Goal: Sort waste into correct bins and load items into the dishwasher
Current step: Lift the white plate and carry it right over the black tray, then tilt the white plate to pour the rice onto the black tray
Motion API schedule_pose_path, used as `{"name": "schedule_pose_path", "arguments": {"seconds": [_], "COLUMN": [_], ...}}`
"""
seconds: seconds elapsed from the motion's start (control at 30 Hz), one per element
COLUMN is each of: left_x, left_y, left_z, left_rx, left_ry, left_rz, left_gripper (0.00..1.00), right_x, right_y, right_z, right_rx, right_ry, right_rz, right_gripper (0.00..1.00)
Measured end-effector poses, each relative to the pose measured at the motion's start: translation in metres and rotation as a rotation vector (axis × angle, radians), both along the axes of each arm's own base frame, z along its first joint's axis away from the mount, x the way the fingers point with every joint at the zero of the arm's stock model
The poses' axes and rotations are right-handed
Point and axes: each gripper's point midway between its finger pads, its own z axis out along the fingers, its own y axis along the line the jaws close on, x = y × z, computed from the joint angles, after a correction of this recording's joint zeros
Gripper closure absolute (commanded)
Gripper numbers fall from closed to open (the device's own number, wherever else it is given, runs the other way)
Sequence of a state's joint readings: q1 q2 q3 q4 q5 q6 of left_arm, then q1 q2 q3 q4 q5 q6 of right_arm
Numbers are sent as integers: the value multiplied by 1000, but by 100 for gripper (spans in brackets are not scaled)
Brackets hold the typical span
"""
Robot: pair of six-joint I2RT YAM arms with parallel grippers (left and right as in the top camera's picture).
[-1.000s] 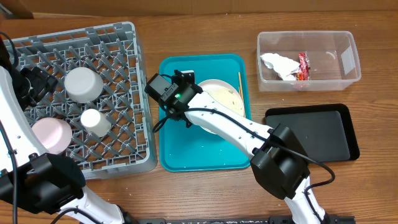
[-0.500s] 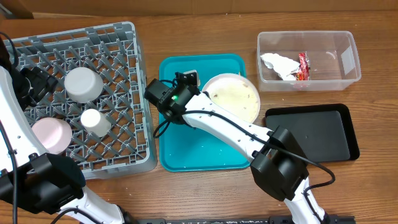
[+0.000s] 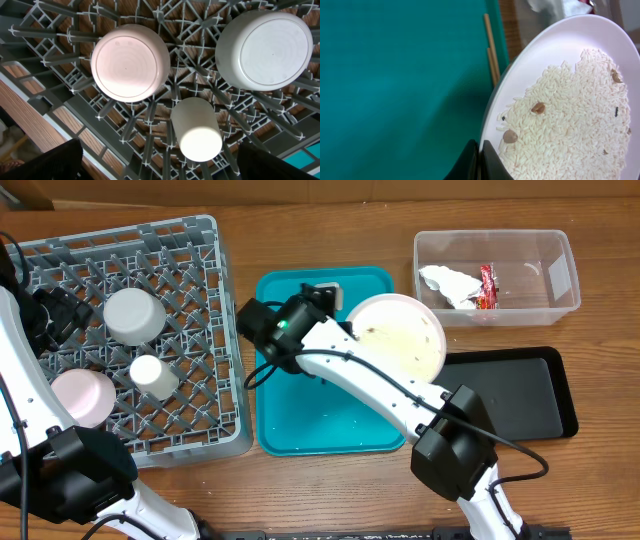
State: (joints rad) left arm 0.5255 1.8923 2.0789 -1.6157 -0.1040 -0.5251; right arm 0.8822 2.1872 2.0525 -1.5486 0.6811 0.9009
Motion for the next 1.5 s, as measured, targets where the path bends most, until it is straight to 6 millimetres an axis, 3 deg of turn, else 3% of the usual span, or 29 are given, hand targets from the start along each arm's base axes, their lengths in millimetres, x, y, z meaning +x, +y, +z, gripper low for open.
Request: {"name": "schedule_pose_path", "arguments": {"seconds": [0.33, 0.73, 0.97, 1.2, 1.37, 1.5], "left_x": [0, 0, 0, 0, 0, 0], "left_y": [0, 0, 0, 0, 0, 0], "left_z": [0, 0, 0, 0, 0, 0], "left_rx": [0, 0, 0, 0, 0, 0], "left_ry": [0, 0, 0, 0, 0, 0], "left_rz": [0, 0, 0, 0, 0, 0], "left_gripper": [0, 0, 0, 0, 0, 0], "right_x": [17, 46, 53, 64, 64, 66], "right_y": [-74, -143, -192, -214, -237, -243], "right_z": [4, 1, 22, 43, 43, 41], "right_rx": [18, 127, 235, 402, 462, 506], "right_ry": [-65, -78, -103, -124, -86, -63], "right_rz": [-381, -662, -820, -860, -906, -911], "right_gripper": [96, 97, 96, 96, 96, 96]}}
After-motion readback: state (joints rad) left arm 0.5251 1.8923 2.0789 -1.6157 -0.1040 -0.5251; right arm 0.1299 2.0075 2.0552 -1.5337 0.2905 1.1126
